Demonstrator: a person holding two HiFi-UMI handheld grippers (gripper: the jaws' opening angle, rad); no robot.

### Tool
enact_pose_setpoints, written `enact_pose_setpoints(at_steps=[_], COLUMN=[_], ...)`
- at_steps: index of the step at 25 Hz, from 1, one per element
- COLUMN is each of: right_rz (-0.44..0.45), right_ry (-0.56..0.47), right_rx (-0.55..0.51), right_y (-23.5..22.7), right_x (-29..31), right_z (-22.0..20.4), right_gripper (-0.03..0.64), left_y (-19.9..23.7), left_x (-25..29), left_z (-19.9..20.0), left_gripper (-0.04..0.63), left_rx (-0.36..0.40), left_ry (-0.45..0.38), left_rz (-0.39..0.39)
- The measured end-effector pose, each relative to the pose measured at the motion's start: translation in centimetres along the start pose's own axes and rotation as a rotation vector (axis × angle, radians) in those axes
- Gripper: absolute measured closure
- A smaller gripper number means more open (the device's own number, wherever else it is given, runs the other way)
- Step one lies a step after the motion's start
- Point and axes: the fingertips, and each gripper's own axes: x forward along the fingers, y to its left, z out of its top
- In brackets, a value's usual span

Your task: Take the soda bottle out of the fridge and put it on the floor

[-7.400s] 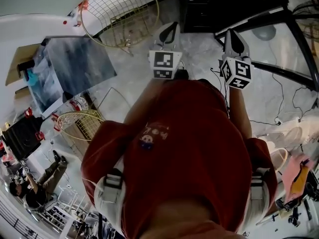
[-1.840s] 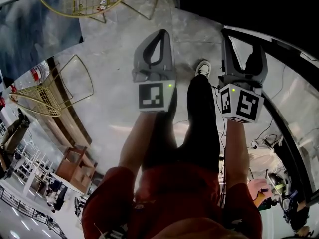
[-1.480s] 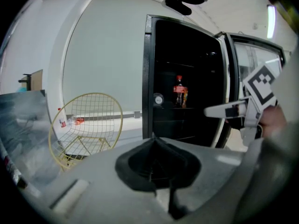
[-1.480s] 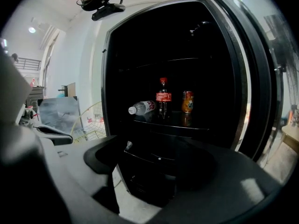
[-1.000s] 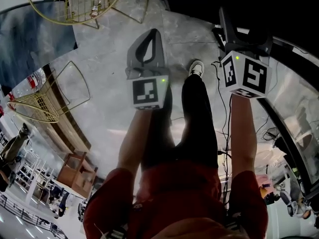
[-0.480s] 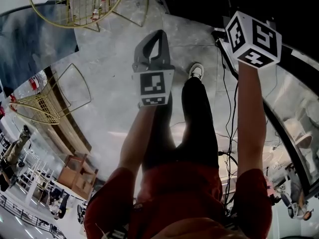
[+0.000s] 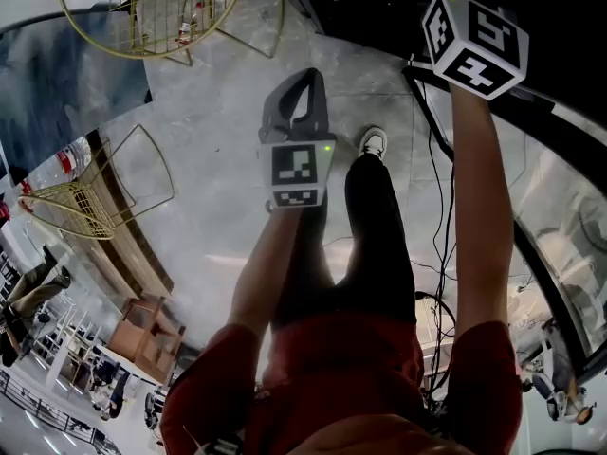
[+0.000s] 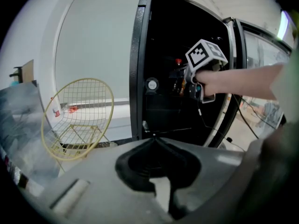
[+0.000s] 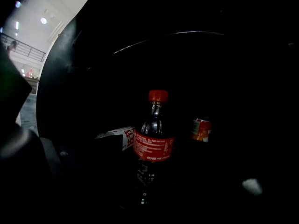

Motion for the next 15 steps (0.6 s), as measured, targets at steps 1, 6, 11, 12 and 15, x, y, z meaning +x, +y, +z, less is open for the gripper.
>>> enact_pose_setpoints(at_steps=[1, 6, 11, 12, 15], right_rz=[-0.001, -0.002, 0.008, 0.008, 0.003], right_ry=[0.003, 0.014, 0.019, 0.018, 0.016], right_rx=[-0.01, -0.01, -0.036, -0.038, -0.019], right_y=[0.0, -0.4, -0.8, -0.9, -1.1], right_x=[0.3, 1.7, 2.3, 2.3, 2.5], right_z=[0.0, 0.0, -0.2, -0.3, -0.3], right_gripper=[0.275, 0.275, 0.276, 0.276, 0.276], left_y=[-0.1, -0.7, -0.1, 0.0, 0.1], left_x=[-0.1, -0.2, -0.4, -0.4, -0.5], left_z=[-0.2, -1.5, -2.4, -2.5, -2.4], left_gripper=[0.595, 0.595, 0.595, 0.595, 0.595], left_rx=[-0.011, -0.021, -0.072, -0.073, -0.068], left_ry=[0.003, 0.027, 0.042, 0.043, 0.041], left_rz=[0.001, -0.009, 0.025, 0.027, 0.027])
